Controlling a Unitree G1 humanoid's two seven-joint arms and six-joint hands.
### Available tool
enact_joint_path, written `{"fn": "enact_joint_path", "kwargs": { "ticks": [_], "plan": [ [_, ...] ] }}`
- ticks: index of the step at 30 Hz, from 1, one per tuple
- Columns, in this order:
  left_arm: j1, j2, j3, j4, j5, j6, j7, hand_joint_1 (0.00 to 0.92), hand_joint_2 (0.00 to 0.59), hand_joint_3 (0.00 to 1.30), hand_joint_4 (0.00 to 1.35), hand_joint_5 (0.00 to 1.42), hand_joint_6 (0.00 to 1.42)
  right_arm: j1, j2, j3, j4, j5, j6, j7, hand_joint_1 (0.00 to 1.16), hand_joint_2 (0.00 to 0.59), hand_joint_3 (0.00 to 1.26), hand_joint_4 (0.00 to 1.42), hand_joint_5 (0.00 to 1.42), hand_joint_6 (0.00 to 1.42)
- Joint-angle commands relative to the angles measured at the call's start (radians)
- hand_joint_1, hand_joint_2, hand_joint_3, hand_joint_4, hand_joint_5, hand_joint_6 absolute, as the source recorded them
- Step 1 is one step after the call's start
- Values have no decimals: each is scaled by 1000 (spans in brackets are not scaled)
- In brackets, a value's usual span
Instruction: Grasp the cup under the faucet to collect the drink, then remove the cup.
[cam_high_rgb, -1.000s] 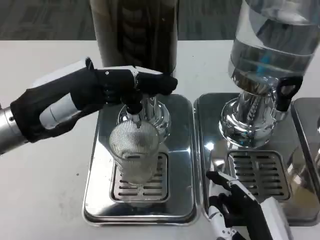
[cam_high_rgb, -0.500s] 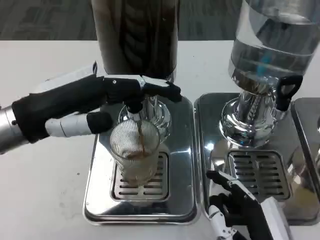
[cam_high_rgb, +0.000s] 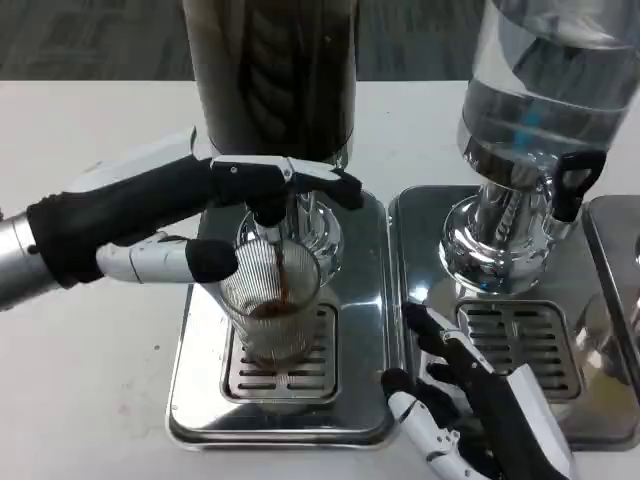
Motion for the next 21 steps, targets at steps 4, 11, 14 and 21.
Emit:
{"fn": "enact_joint_path", "kwargs": {
  "ticks": [4,11,14,21],
  "plan": [
    [26,26,-33,12,38,-19,0,0,40,316,204,124,90,-73,-18,-23,31,65,-21,73,360,281,71,31,25,103],
    [27,31,-36,11,39,-21,5,0,36,322,214,134,90,-125,-22,-29,71,84,-13,115,395,254,2,0,0,40],
    [28,34,-36,9,41,-23,8,0,36,322,211,134,90,-148,-26,-31,80,87,-9,135,406,250,0,0,0,21],
    [31,39,-35,2,43,-27,15,0,45,329,240,135,90,-188,-28,-33,103,83,-4,164,411,250,0,0,0,0]
  ]
}}
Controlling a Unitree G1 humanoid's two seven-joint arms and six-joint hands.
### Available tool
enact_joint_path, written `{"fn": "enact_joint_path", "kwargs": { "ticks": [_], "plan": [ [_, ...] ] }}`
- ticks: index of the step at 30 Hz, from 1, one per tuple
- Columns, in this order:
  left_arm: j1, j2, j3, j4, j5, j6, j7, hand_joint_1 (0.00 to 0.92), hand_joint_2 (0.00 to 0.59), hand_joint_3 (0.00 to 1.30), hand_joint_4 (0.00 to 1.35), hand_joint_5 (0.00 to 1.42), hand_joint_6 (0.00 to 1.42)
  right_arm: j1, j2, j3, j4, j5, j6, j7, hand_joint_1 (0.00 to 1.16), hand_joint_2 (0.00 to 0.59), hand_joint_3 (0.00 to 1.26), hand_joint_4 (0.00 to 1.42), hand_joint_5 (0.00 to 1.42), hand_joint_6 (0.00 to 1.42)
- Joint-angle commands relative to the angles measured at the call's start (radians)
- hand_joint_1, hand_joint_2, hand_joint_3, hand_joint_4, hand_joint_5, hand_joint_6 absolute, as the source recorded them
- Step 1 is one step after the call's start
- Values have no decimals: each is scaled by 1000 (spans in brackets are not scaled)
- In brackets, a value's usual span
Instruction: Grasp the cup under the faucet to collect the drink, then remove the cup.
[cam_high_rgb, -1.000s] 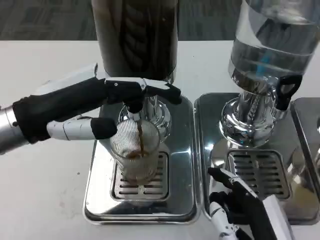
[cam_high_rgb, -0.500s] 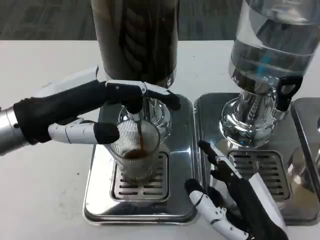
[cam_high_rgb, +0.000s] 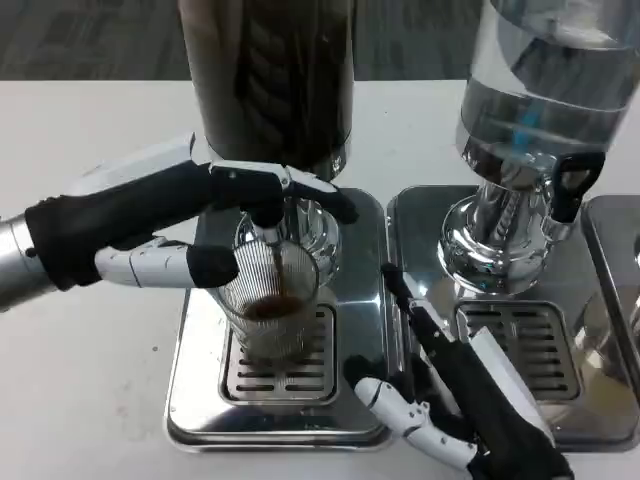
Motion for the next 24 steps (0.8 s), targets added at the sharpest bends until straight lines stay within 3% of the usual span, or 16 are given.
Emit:
{"fn": "enact_joint_path", "kwargs": {
  "ticks": [1,24],
  "plan": [
    [27,19,-19,-6,36,-13,-9,0,45,330,250,141,90,-21,-2,-7,21,6,5,14,411,249,0,0,0,0],
    [41,46,-14,-40,34,-6,12,0,51,344,328,160,108,-168,20,-1,142,4,-4,20,344,249,0,0,0,0]
  ]
}}
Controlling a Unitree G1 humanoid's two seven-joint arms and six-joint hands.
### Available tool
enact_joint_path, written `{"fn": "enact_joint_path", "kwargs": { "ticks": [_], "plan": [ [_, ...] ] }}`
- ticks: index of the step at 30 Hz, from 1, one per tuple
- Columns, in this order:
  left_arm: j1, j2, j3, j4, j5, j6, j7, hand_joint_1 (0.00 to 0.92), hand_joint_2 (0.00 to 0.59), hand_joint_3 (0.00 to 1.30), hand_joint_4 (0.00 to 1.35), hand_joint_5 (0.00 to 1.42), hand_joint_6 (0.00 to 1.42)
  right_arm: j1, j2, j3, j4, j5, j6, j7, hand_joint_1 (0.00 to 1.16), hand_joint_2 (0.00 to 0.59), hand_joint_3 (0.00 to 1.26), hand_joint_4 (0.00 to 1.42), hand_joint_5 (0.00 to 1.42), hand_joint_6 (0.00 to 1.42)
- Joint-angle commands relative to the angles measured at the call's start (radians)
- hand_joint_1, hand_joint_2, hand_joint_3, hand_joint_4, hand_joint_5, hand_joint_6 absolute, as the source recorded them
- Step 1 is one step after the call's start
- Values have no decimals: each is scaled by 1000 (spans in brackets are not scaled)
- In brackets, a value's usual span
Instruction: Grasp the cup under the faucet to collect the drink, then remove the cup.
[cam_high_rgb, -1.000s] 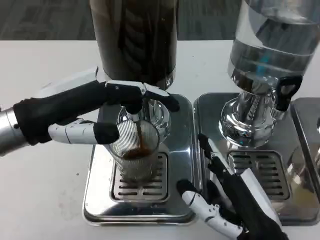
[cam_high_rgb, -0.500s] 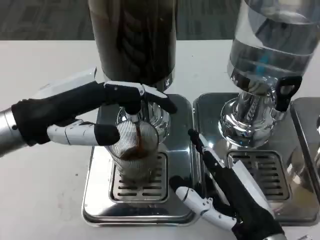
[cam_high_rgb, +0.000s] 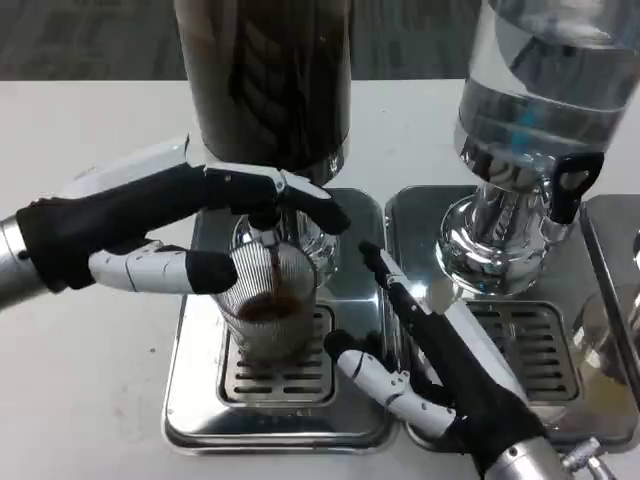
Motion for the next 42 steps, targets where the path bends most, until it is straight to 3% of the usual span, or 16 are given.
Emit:
{"fn": "enact_joint_path", "kwargs": {
  "ticks": [1,12,20,33,42],
  "plan": [
    [22,19,-14,-10,21,4,-12,0,51,344,329,160,108,-31,6,-3,31,10,-6,6,343,249,0,0,0,0],
    [25,24,-14,-13,20,4,-6,0,51,344,360,164,109,-86,6,3,62,2,-4,11,343,248,0,0,0,0],
    [28,25,-14,-19,21,5,-1,0,51,352,436,181,109,-138,7,5,105,3,-3,20,403,250,0,0,0,0],
    [31,30,-9,-17,25,2,17,0,52,353,514,200,122,-181,21,12,162,4,-14,16,341,271,0,0,0,0],
    [50,11,74,7,-2,-15,104,0,75,331,372,243,139,-196,35,12,178,5,-21,15,363,265,0,0,0,0]
  ]
}}
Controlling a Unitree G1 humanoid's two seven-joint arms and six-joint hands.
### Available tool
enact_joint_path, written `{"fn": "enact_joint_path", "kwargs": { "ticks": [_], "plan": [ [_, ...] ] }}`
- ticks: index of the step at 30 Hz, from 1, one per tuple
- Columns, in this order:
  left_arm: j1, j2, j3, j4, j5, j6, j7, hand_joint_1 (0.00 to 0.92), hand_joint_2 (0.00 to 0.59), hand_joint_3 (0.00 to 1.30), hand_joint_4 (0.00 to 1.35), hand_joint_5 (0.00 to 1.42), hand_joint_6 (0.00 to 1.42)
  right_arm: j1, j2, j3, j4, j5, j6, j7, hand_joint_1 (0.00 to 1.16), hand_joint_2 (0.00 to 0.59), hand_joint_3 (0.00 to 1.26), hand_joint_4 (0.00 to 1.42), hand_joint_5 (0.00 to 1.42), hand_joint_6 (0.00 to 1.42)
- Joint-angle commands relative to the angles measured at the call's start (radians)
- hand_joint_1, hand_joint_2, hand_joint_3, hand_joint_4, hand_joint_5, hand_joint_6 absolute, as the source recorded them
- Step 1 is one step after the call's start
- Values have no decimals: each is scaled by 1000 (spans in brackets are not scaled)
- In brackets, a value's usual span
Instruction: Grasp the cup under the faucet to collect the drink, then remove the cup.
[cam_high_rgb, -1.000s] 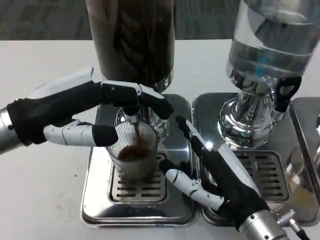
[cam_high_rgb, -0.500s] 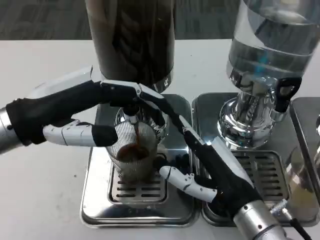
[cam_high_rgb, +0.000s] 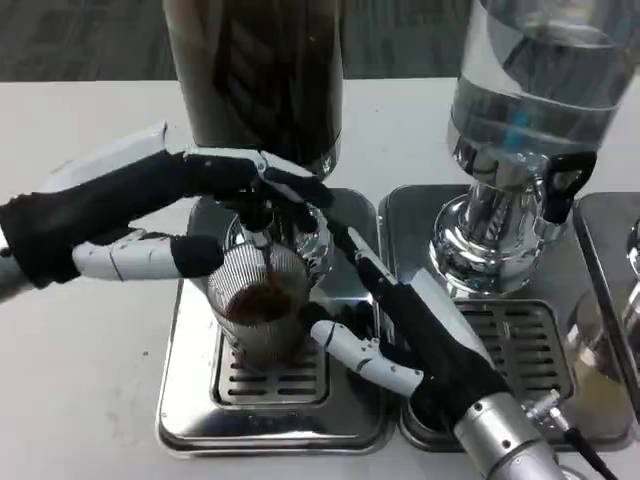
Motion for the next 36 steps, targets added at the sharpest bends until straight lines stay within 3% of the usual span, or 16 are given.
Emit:
{"fn": "enact_joint_path", "kwargs": {
  "ticks": [1,10,17,21,26,30,36],
  "plan": [
    [29,-4,52,19,-8,-12,50,0,75,331,365,253,139,-15,7,-1,10,7,-18,-1,365,265,0,0,0,0],
    [72,-42,176,24,-42,-24,179,0,80,336,334,300,169,-20,9,1,10,11,-15,4,408,258,0,0,0,0],
    [104,-48,219,13,-51,-20,218,0,90,345,361,349,186,-27,10,3,11,11,-12,5,418,257,0,0,0,0],
    [129,-49,244,7,-52,-22,245,0,91,364,409,404,275,-30,11,4,11,11,-10,5,420,257,0,0,0,0],
    [173,-50,274,-3,-37,-27,290,0,90,475,591,546,417,-36,12,6,18,15,-15,10,426,254,0,0,0,0],
    [220,-41,291,4,-19,-24,315,0,77,527,650,570,389,-45,10,9,24,13,-16,18,431,252,0,0,0,0],
    [255,-34,294,16,-3,-25,326,0,77,526,608,526,347,-56,9,13,37,10,-23,17,436,250,0,0,0,0]
  ]
}}
